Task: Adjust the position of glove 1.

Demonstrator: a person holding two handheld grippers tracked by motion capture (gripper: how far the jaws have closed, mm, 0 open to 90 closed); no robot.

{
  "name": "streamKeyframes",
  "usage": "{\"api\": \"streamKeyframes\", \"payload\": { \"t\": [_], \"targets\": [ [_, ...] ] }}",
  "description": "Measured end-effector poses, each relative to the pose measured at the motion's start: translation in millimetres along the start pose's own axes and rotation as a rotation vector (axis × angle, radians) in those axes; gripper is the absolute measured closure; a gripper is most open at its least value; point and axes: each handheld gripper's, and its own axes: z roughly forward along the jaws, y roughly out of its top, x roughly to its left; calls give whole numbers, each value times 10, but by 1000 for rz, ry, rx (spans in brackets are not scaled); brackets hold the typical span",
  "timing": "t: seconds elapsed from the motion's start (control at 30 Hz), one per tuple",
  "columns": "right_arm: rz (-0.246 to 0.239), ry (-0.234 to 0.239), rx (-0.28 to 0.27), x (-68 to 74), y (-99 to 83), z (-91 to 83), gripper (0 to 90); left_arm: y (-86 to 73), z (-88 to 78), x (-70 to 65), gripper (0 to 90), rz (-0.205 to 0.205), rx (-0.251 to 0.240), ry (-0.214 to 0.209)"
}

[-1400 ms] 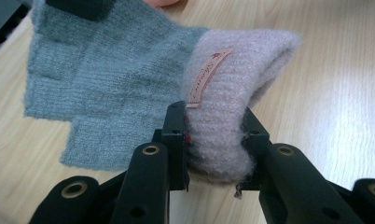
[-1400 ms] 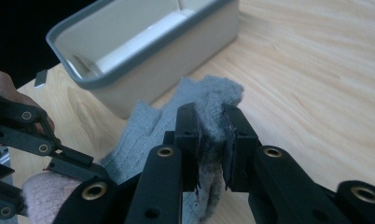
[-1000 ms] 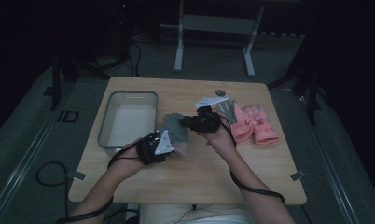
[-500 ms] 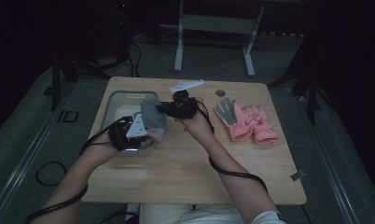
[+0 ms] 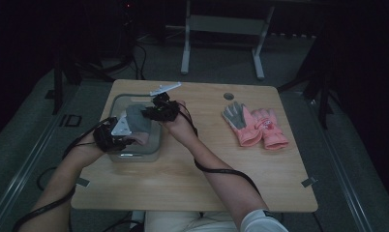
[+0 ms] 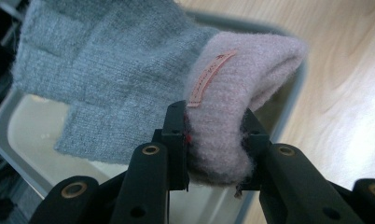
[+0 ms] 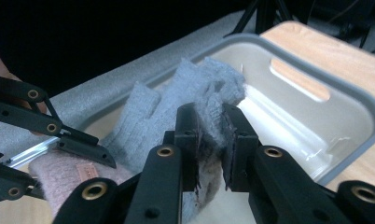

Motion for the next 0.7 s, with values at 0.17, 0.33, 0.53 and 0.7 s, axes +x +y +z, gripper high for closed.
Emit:
{"api": "streamKeyframes", "payload": {
  "t": [0.17,0.33,0.53,0.7],
  "targets": [
    [22,-21,45,-121,-68,258,785,-15,226,96,702,-24,60,-38],
    [66,-35,85,-252,-134,440,781,-18,410,183,701,-49,99,-79],
    [84,-63,128,-338,-207,541,738,12,563,224,699,-25,143,-132],
    [82,-64,135,-349,-221,488,626,41,656,254,696,-9,151,-158]
  ]
}}
